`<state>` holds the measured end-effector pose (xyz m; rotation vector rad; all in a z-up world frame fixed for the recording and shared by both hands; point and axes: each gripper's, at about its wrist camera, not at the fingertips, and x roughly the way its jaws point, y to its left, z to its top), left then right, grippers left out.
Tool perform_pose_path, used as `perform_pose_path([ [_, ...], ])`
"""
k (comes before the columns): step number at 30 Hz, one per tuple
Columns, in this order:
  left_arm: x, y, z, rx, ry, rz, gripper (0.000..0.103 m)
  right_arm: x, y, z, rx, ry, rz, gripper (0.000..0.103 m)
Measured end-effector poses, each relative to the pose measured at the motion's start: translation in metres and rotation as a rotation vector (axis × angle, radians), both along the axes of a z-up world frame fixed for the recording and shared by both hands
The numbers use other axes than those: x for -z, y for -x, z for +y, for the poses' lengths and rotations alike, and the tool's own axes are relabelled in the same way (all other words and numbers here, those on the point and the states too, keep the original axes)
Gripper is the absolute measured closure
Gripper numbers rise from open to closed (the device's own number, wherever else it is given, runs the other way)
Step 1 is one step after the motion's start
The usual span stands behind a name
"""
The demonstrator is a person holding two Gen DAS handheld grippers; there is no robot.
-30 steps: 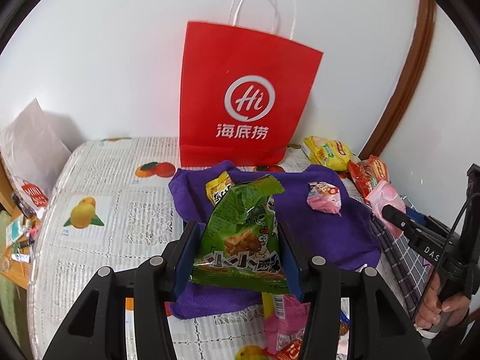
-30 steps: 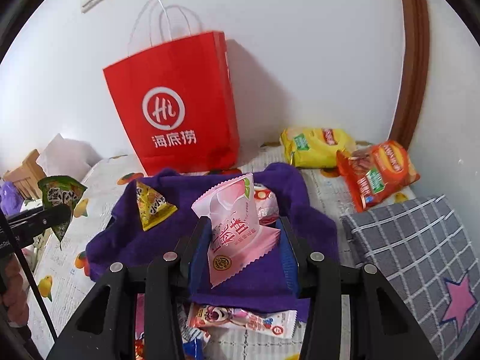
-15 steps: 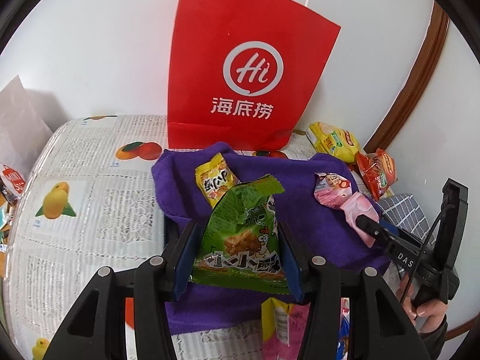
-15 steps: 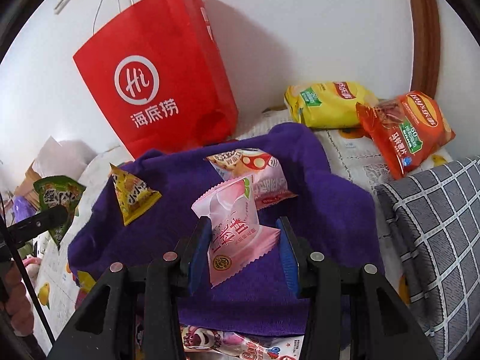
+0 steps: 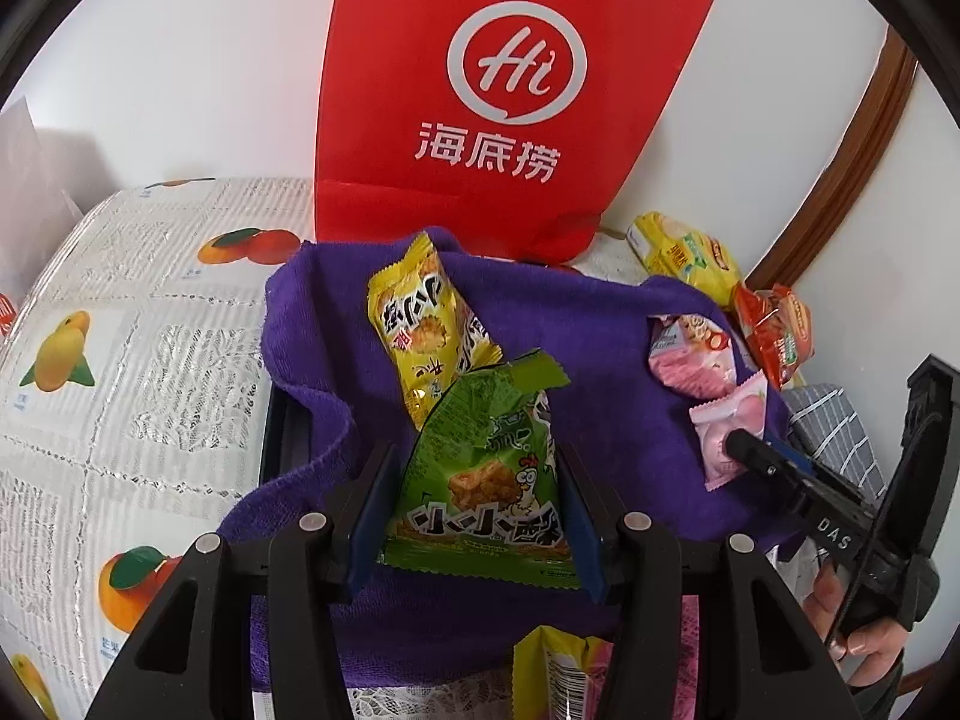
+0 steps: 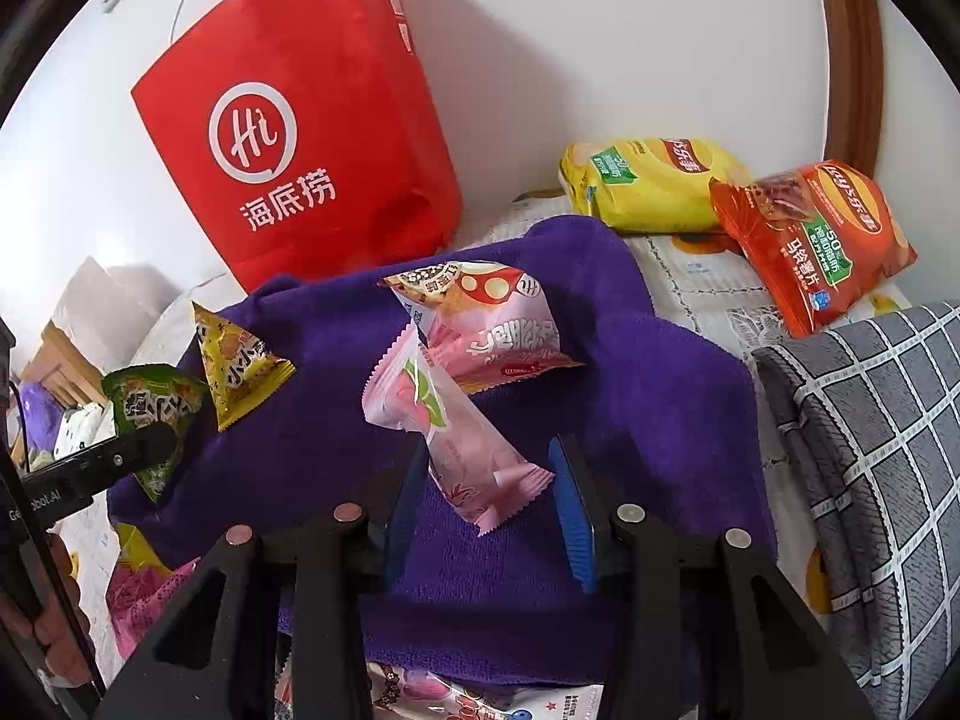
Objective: Organize snacks
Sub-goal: 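Carry the green packet onto the purple towel while the right tool carries the pink candy there, then open both tools to release the packets onto the purple towel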
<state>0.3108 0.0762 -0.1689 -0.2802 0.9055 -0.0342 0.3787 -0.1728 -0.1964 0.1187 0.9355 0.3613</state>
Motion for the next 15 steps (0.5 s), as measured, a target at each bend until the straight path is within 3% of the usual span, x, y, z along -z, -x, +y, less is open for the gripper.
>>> perform_pose_path([
  [10,0.005,0.001,0.003,-0.021,-0.015,0.004,0.053,-0.004,0.001,-0.006,-0.006,-0.015,0.010,0.062],
  [15,0.008,0.000,0.002,-0.023,-0.013,0.018,0.053,-0.013,0.005,-0.011,0.001,-0.043,-0.020,0.053],
])
